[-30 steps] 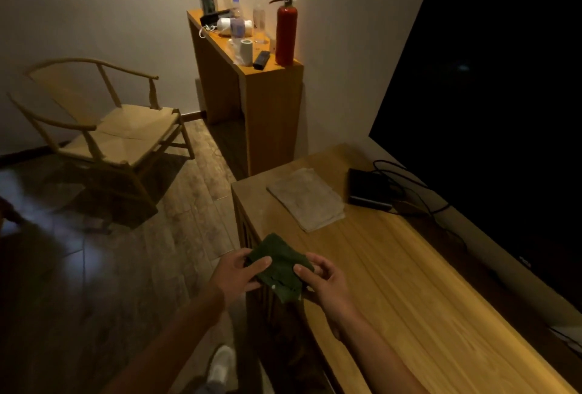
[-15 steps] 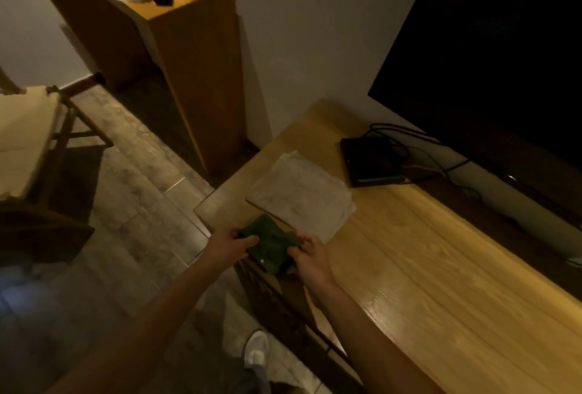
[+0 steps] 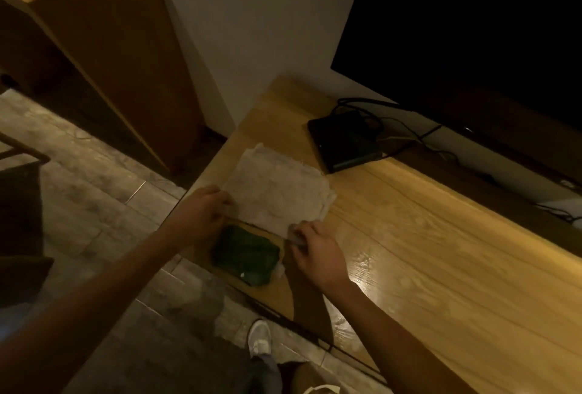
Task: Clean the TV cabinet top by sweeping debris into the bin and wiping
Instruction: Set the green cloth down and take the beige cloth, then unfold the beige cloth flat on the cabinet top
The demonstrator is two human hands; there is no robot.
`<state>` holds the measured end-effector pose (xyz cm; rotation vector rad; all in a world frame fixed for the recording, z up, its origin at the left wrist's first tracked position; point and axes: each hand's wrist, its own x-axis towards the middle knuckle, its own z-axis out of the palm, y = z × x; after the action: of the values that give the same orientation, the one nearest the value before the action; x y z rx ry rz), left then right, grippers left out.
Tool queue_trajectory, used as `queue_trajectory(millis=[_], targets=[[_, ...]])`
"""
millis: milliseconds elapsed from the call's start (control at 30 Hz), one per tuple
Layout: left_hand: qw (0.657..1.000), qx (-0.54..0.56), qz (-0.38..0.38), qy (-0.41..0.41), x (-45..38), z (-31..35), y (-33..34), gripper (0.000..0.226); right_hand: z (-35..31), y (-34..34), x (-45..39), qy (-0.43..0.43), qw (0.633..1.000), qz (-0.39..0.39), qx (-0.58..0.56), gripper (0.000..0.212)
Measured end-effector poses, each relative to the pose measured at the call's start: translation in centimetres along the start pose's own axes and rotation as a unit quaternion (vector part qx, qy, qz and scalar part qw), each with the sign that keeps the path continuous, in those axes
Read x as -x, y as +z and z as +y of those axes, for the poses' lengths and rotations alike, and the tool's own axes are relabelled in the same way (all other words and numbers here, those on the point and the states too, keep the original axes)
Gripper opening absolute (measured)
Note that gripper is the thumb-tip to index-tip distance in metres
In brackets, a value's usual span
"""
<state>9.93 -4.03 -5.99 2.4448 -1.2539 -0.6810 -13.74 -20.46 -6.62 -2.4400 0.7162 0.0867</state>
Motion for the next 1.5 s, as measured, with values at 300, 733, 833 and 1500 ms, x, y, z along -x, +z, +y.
queue_trajectory(millis=[300,733,833,1500], targets=[[0.946,-0.301,-0.049,0.109,-2.3,0.1,0.1,0.041,0.2,-1.2,-1.1,-0.029,0.992,-0.006,0.119,0.031],[0.974,-0.096,0.106,0.178,-0.5,14.8,-6.8,0.011,2.8,-16.3,5.8,0.029,0.986,0.145,0.073,0.014],[0.969,-0.068,0.108,0.212,-0.4,19.4,-7.0,0.014,5.1,-19.3,8.5,0.043,0.982,0.165,0.075,0.013],[0.969,-0.026,-0.083,0.233,11.0,22.9,14.1,0.017,15.9,-2.9,28.3,0.209,0.960,0.177,-0.049,0.019]])
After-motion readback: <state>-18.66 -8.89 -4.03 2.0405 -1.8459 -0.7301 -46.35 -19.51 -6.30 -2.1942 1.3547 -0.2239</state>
